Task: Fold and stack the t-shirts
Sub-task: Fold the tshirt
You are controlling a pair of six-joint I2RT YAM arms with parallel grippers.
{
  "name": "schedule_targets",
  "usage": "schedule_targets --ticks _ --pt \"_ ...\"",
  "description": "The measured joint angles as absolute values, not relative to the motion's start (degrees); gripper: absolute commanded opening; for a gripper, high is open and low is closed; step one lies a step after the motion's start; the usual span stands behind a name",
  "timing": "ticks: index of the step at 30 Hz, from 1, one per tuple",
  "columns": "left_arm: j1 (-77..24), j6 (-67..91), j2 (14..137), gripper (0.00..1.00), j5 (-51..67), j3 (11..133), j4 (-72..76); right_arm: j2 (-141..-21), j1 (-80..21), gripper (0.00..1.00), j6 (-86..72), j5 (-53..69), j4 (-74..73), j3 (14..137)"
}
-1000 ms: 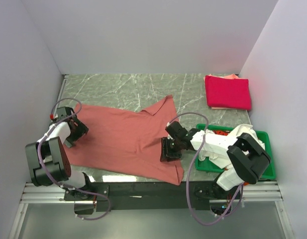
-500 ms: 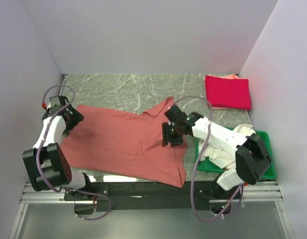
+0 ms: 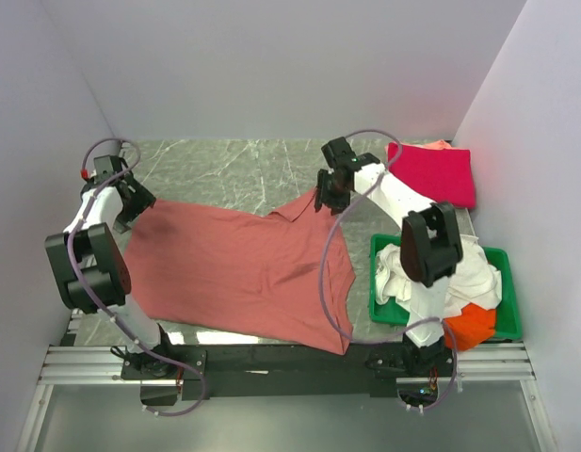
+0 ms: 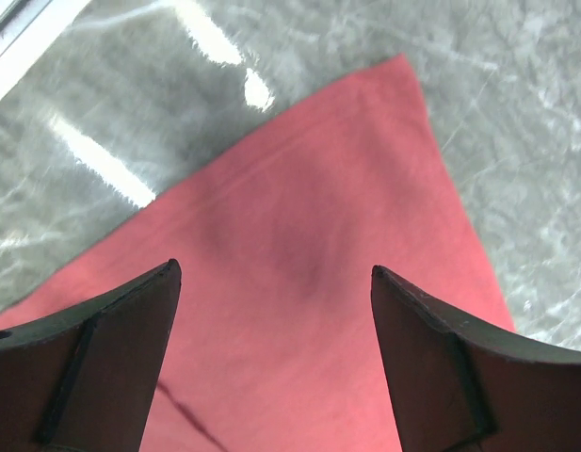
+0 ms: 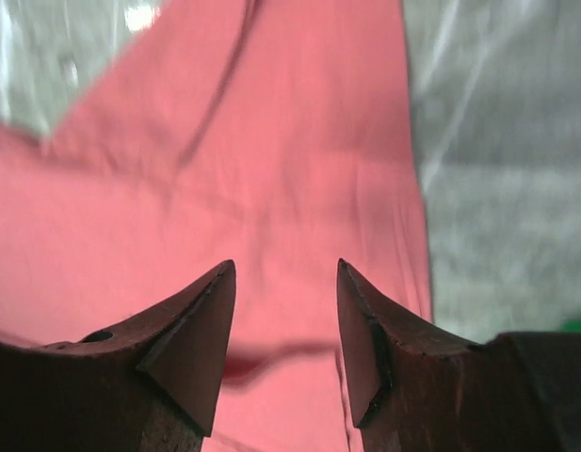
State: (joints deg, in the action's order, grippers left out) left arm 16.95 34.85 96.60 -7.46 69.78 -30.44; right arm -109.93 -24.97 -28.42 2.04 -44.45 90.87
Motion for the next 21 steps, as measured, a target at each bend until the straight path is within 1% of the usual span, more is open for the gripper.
schedule_targets --ticks 13,21 --pt "16.0 34.1 109.6 0.87 -9.8 82.3 -31.2 -133.1 -20.9 0.54 -28.2 2.6 -44.9 118.1" --pt "15.2 33.5 113.6 0.87 -10.5 87.8 -32.1 -139.8 -19.3 0.52 -29.6 4.0 -44.6 123.8"
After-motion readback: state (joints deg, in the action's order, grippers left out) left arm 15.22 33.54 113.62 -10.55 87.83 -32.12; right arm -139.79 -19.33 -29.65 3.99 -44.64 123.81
